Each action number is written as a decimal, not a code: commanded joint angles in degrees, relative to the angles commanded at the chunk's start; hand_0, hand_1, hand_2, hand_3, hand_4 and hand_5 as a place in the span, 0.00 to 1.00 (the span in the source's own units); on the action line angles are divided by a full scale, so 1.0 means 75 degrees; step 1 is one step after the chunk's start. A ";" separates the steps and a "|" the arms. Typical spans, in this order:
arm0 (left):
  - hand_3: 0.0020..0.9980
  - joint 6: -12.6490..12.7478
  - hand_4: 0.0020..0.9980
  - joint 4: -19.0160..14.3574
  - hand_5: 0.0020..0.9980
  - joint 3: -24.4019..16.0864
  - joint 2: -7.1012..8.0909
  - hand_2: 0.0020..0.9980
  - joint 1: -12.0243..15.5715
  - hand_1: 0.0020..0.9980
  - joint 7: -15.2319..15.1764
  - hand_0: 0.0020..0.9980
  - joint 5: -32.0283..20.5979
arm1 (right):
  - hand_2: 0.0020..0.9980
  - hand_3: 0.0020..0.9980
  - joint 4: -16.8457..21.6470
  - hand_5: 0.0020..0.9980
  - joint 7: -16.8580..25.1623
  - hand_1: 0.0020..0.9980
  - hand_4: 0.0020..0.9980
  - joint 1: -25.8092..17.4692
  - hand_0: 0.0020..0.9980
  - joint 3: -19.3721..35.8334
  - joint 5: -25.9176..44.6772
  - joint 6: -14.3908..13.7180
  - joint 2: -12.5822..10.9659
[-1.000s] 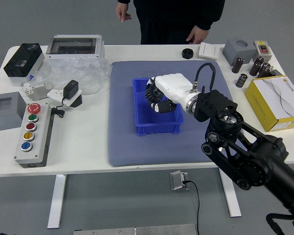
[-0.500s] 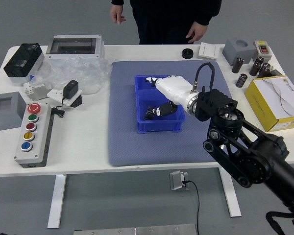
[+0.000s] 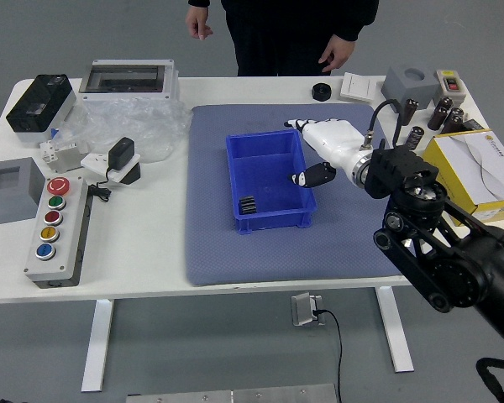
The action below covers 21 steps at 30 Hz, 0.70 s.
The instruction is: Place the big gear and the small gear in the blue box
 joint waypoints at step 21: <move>0.68 -0.0022 0.55 0.0000 0.26 0.0023 -0.0009 0.75 0.0001 0.76 0.0011 0.79 0.0010 | 0.74 0.67 -0.2021 0.22 0.0511 0.67 0.63 0.0306 0.75 0.0022 0.0176 -0.0695 -0.0338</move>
